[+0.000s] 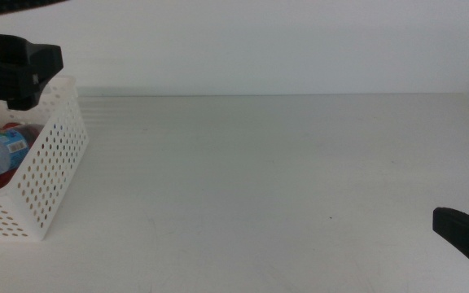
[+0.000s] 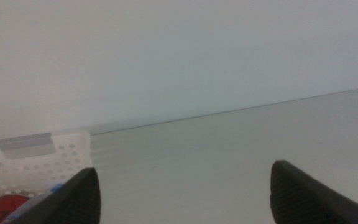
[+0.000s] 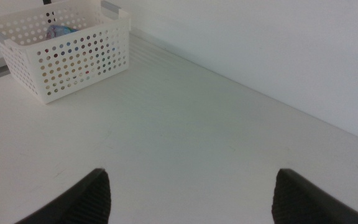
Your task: Use arms to grab the bottles and put them into the dustbin to the left of the table.
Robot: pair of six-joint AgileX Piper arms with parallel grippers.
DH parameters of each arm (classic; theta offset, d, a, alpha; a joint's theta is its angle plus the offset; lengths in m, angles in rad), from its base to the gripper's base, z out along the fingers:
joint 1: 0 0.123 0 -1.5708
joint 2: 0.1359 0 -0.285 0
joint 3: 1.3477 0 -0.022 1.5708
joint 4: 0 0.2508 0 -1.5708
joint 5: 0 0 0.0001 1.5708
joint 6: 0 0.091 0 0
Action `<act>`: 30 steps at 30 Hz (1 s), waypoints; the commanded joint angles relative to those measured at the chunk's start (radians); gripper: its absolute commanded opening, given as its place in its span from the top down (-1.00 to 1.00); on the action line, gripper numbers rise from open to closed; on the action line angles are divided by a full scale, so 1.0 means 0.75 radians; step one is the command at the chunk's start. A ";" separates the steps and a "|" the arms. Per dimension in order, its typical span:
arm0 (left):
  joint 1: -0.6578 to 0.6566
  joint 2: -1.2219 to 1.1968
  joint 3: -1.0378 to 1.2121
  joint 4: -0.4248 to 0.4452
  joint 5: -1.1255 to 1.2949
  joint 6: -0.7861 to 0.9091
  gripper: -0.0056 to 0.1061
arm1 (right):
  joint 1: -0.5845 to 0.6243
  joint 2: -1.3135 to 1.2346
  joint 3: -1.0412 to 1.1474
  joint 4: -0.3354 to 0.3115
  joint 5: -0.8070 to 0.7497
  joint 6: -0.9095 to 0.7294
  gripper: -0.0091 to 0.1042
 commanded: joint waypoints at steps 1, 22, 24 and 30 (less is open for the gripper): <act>-0.001 -0.014 -0.039 -0.001 -0.109 -0.022 -0.69 | 0.001 0.004 -0.038 -0.019 -0.088 -0.012 -0.36; 0.112 -0.515 0.448 -0.001 -0.131 -0.022 -0.69 | -0.467 -0.086 0.200 -0.043 -0.335 -0.012 -0.36; 0.149 -0.612 0.531 -0.001 -0.138 -0.022 -0.69 | -0.521 -0.165 0.282 -0.032 -0.332 -0.012 -0.36; 0.171 -0.901 0.775 -0.053 -0.138 -0.022 -0.69 | -0.661 -0.425 0.479 -0.024 -0.329 -0.012 -0.36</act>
